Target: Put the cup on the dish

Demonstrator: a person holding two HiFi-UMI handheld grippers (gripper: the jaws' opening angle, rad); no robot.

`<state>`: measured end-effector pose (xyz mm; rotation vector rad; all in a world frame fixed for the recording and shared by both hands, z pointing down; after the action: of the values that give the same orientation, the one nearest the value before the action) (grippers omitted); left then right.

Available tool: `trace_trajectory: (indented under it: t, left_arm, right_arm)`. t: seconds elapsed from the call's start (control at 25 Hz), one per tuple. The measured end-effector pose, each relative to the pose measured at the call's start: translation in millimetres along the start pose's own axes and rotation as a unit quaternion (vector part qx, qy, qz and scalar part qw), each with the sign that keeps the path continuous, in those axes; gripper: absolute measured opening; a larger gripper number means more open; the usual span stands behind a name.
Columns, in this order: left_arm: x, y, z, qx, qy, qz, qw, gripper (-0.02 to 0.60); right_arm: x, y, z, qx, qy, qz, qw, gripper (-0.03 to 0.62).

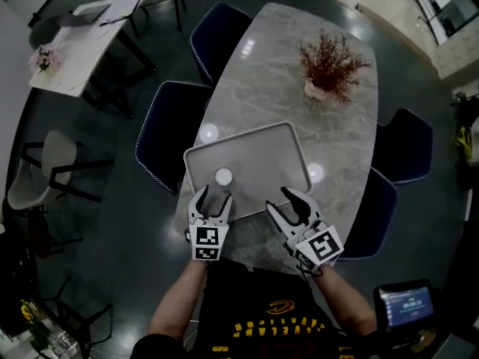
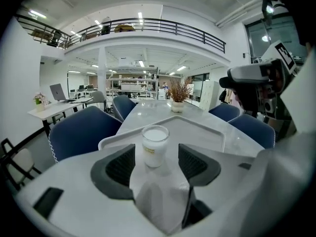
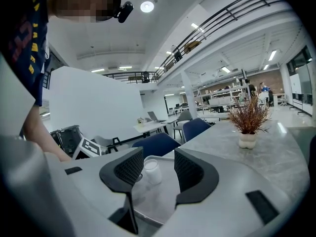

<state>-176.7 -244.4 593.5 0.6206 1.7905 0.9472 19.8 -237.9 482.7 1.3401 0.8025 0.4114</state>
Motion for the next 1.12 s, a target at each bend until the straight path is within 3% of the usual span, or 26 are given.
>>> trace_trajectory:
  t: [0.28, 0.68, 0.72, 0.76, 0.84, 1.12]
  left_arm:
    - [42, -21, 15, 0.019, 0.000, 0.041, 0.9990, 0.264]
    - [85, -52, 51, 0.032, 0.033, 0.097, 0.9942, 0.262]
    - [89, -56, 55, 0.033, 0.036, 0.102, 0.9936, 0.262]
    - [92, -59, 58, 0.034, 0.038, 0.105, 0.9931, 0.262]
    - [98, -67, 65, 0.036, 0.045, 0.113, 0.9919, 0.262]
    - [117, -94, 90, 0.041, 0.078, 0.142, 0.9859, 0.262]
  right_arm:
    - [6, -7, -8, 0.003, -0.013, 0.006, 1.000, 0.195]
    - [24, -20, -17, 0.000, -0.033, 0.035, 0.999, 0.193]
    - [27, -22, -17, 0.001, -0.033, 0.039, 0.999, 0.183]
    - [31, -24, -16, 0.000, -0.031, 0.043, 0.999, 0.101]
    - [38, -29, -15, -0.009, -0.024, 0.053, 0.998, 0.048]
    - [53, -55, -16, -0.046, -0.032, 0.091, 0.994, 0.006]
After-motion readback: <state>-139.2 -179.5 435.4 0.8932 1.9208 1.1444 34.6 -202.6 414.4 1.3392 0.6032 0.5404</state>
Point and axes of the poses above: the fingertips, and each gripper's own axes: x backward along the fingers, z to its right, y out of its underside, the point moved 6 cm from there along x, backward along the fingers, and after that the axes turned 10 degrees about x, right-handed, at the moved point
